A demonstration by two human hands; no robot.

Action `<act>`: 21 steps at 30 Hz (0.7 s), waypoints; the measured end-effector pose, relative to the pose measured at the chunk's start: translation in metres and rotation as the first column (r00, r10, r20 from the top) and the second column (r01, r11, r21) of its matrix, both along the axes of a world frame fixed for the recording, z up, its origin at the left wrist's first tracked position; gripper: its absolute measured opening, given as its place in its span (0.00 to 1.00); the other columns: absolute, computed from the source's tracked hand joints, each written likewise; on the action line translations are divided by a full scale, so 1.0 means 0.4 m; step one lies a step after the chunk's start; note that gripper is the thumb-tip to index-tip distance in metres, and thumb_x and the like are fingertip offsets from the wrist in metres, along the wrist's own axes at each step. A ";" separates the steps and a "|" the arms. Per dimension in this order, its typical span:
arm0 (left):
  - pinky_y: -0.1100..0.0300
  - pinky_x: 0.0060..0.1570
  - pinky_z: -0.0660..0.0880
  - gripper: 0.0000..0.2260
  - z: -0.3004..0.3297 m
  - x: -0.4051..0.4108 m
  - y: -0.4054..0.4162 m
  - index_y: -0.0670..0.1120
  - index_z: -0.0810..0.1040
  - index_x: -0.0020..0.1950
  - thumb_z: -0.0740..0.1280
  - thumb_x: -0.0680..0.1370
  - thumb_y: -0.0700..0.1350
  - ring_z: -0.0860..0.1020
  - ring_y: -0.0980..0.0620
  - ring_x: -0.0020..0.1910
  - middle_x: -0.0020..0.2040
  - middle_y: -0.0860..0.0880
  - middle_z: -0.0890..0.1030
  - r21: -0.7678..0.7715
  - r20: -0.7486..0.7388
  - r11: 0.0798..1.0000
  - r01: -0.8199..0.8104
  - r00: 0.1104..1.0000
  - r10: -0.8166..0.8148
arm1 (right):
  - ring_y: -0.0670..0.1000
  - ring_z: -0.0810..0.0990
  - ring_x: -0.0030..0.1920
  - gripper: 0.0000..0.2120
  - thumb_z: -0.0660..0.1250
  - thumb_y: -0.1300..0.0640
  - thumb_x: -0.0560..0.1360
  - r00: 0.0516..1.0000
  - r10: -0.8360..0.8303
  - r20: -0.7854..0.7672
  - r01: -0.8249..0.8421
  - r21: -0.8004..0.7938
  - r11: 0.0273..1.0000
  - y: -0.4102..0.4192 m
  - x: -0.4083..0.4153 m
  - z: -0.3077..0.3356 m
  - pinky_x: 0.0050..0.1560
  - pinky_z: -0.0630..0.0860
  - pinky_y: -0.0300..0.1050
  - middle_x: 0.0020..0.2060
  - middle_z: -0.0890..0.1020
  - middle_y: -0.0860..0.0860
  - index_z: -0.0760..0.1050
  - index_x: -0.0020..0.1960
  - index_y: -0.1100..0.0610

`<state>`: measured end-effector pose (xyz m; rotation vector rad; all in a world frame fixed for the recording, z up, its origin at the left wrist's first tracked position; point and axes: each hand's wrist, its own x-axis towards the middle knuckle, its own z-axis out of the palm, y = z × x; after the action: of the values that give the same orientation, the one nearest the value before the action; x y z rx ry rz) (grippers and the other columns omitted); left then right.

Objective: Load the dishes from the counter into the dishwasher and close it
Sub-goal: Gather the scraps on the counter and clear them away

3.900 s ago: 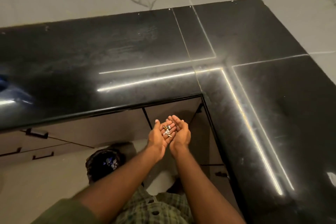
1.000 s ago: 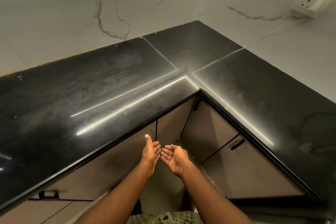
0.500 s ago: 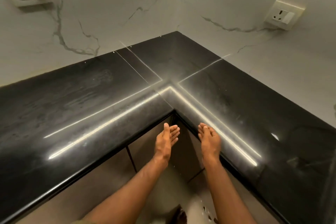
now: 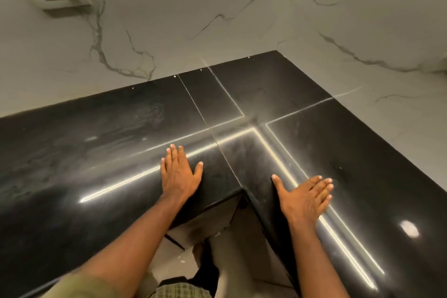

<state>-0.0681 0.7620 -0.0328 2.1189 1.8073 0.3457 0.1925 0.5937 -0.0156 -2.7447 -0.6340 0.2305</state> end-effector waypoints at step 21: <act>0.42 0.82 0.47 0.47 -0.019 0.033 0.701 0.36 0.43 0.84 0.55 0.79 0.68 0.41 0.39 0.84 0.84 0.35 0.42 0.086 -0.098 0.939 -0.333 0.935 0.341 | 0.63 0.44 0.84 0.51 0.49 0.27 0.79 0.986 0.147 0.082 -0.137 -0.114 0.984 0.882 0.244 -0.016 0.83 0.43 0.59 0.83 0.48 0.67 0.46 0.84 0.67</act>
<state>-0.0551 1.0422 -0.0403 1.8975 2.2611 0.3829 0.2901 0.9464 -0.0219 -2.8290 -0.8672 0.1793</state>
